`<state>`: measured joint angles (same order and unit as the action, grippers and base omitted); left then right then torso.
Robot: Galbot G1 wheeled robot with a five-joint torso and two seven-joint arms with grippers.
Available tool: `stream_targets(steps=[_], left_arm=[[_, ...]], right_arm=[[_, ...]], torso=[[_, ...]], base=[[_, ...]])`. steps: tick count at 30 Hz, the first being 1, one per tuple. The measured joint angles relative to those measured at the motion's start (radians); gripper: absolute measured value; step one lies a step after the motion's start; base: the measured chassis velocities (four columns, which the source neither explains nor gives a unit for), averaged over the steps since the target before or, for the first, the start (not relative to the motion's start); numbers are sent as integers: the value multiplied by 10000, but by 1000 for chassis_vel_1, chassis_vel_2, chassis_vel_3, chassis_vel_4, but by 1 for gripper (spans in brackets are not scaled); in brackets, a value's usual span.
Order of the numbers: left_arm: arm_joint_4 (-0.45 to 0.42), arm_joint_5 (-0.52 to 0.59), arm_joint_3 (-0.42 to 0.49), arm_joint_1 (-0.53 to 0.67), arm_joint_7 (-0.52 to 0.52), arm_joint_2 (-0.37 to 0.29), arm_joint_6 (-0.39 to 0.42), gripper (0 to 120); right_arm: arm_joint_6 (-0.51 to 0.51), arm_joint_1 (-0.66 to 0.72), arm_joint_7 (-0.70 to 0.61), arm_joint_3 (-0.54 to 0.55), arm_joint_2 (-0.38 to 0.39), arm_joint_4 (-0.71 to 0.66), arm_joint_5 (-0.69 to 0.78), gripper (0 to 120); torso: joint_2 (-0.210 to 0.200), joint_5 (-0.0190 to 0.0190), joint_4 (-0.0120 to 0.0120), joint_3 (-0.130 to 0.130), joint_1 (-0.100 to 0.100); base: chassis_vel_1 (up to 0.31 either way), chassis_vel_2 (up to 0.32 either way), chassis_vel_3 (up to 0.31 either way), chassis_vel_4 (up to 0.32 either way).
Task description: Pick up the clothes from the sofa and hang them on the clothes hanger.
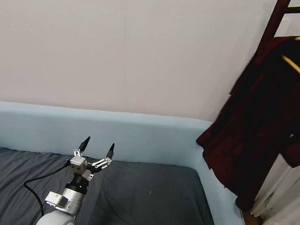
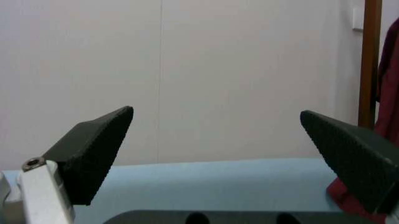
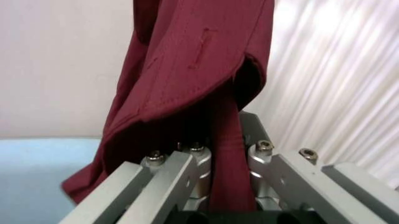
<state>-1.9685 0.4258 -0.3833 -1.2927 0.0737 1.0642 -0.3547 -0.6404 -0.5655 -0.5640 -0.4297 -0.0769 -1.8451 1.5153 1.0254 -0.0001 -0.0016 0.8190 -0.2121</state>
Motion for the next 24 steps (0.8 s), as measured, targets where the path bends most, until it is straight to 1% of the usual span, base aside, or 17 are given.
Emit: stream_targets(steps=[2, 4, 5, 8, 9, 11, 13, 14, 16, 18, 19, 20, 21, 22, 23, 24], left_arm=[[154, 40, 105, 147, 1, -64, 1, 100], [401, 65, 291, 400, -1, -171, 50, 100], [401, 65, 291, 400, -1, -171, 50, 100], [774, 157, 576, 845, -8, -390, 247, 100], [774, 157, 576, 845, -8, -390, 247, 100], [917, 197, 644, 980, -9, -494, 352, 100], [1007, 204, 660, 1032, -8, -509, 436, 100], [1007, 204, 660, 1032, -8, -509, 436, 100], [1024, 176, 668, 1036, -6, -409, 499, 100], [1009, 132, 683, 1000, -1, -303, 546, 100], [1009, 132, 683, 1000, -1, -303, 546, 100], [990, 107, 688, 982, -5, -264, 555, 100], [965, 55, 686, 943, -4, -180, 559, 100], [964, 37, 674, 912, -4, -134, 560, 100], [967, 28, 654, 887, -4, -105, 561, 100], [967, 28, 654, 887, -4, -105, 561, 100]], right_arm=[[127, 78, 227, 319, -579, 460, -717, 4], [415, 119, 615, 539, -1235, 1049, -1845, 4], [415, 119, 615, 539, -1235, 1049, -1845, 4], [637, 533, 1061, 829, -1951, 1875, -3338, 4], [637, 533, 1061, 829, -1951, 1875, -3338, 4], [655, 1016, 1351, 1229, -2270, 2320, -4020, 4], [648, 2149, 1636, 2360, -2637, 2945, -4731, 4], [648, 2149, 1636, 2360, -2637, 2945, -4731, 4], [607, 3564, 1732, 3633, -3123, 3557, -5133, 4], [563, 4548, 1724, 4544, -3516, 3932, -5266, 4], [563, 4548, 1724, 4544, -3516, 3932, -5266, 4], [537, 4968, 1708, 4986, -3730, 4112, -5309, 4], [436, 5773, 1611, 5670, -4147, 4431, -5359, 4], [349, 6271, 1512, 6030, -4413, 4615, -5367, 4], [259, 6631, 1410, 6280, -4614, 4727, -5368, 4], [259, 6631, 1410, 6280, -4614, 4727, -5368, 4]], torso=[[-2, 4, 4, 1, 0], [-3, 7, 6, 4, -2], [-3, 7, 6, 4, -2], [-2, 3, -1, 3, -2], [-2, 3, -1, 3, -2], [-2, 2, -3, 2, -2], [-2, 3, -4, 2, -1], [-2, 3, -4, 2, -1], [-3, 2, 4, 3, -2], [-3, -5, 3, 2, -2], [-3, -5, 3, 2, -2], [-2, -4, 3, 2, -2], [-3, 2, 6, 4, -3], [-3, 3, 9, 4, -3], [-3, -2, 8, 3, -3], [-3, -2, 8, 3, -3]], base=[[0, 0, 0, 0], [0, 0, 0, 0], [0, 0, 0, 0], [0, 0, 0, 0], [0, 0, 0, 0], [0, 0, 0, 0], [0, 0, 0, 0], [0, 0, 0, 0], [0, 0, 0, 0], [0, 0, 0, 0], [0, 0, 0, 0], [0, 0, 0, 0], [0, 0, 0, 0], [0, 0, 0, 0], [0, 0, 0, 0], [0, 0, 0, 0]])
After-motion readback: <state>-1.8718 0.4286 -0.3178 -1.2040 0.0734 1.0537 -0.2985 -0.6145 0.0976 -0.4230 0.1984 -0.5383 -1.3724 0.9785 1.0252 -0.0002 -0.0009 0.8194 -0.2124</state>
